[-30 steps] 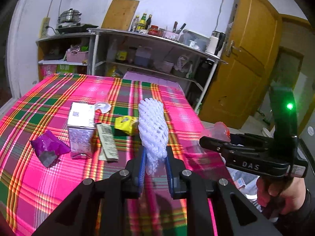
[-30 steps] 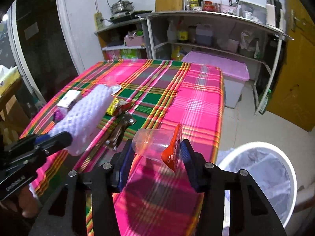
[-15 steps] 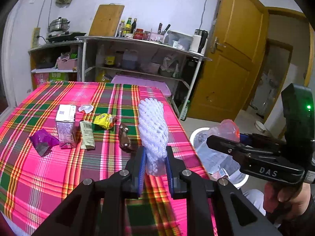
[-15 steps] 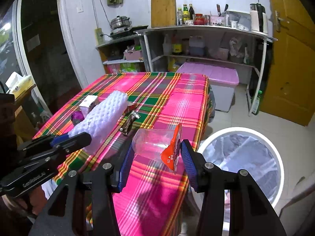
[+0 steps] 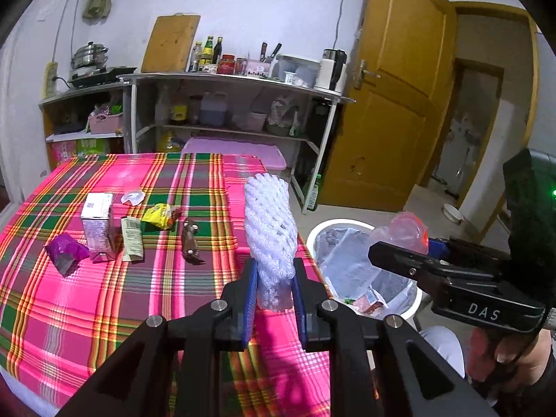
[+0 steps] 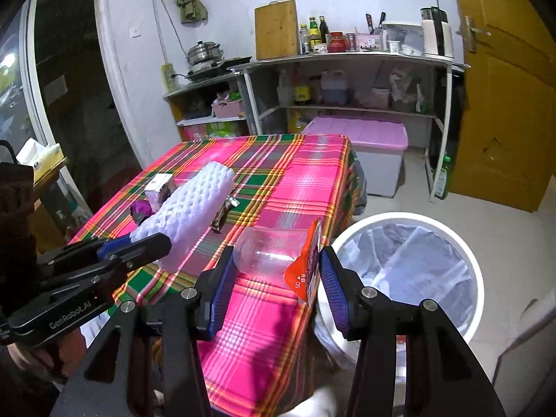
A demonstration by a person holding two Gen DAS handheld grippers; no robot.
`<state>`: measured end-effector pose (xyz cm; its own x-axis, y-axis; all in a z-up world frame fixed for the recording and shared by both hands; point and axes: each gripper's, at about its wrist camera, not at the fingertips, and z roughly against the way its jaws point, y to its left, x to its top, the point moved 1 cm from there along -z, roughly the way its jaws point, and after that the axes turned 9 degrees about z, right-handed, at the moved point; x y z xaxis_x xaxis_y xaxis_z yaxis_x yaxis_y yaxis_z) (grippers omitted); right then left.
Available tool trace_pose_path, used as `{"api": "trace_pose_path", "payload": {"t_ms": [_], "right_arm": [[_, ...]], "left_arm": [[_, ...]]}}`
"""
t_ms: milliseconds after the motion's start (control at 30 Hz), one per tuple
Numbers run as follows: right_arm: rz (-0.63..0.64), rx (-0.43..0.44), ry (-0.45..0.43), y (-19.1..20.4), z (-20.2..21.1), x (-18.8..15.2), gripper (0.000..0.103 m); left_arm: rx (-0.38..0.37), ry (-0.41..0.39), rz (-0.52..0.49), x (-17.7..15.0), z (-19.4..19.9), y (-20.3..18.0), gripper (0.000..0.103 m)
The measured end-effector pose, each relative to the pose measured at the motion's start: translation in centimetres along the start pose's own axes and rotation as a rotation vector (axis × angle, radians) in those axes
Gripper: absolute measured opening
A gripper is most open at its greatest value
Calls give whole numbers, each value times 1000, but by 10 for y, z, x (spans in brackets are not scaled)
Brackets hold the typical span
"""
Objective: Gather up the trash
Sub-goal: 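Carry the foam net and clear cup over the bin and open both tools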
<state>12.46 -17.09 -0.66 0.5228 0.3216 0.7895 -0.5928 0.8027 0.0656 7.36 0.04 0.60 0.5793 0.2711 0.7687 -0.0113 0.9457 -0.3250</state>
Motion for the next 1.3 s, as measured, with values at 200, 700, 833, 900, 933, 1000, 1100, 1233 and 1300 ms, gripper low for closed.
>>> {"api": "trace_pose_path", "payload": {"t_ms": [200, 700, 833, 900, 933, 1000, 1100, 1233, 1300], "right_arm": [[-20, -7, -10, -9, 8, -5, 50], [-84, -52, -9, -39, 18, -19, 50], [-103, -69, 0, -48, 18, -24, 50], [-112, -77, 5, -54, 18, -26, 50], [-118, -82, 8, -57, 18, -28, 50], [-130, -91, 12, -63, 18, -30, 50], [-147, -101, 19, -72, 17, -35, 50], [-171, -110, 34, -84, 14, -42, 50], [-181, -114, 38, -89, 13, -44, 50]], "left_arm": [[-5, 10, -21, -3, -2, -12, 19], [-43, 57, -65, -7, -21, -40, 19], [-57, 74, -77, -8, -31, -47, 19], [-64, 82, -82, -8, -36, -51, 19], [-68, 86, -86, -8, -39, -53, 19], [-73, 92, -91, -8, -43, -56, 19], [-82, 106, -102, -8, -52, -61, 19], [-92, 124, -119, -9, -62, -71, 19], [-98, 135, -129, -10, -69, -76, 19]]}}
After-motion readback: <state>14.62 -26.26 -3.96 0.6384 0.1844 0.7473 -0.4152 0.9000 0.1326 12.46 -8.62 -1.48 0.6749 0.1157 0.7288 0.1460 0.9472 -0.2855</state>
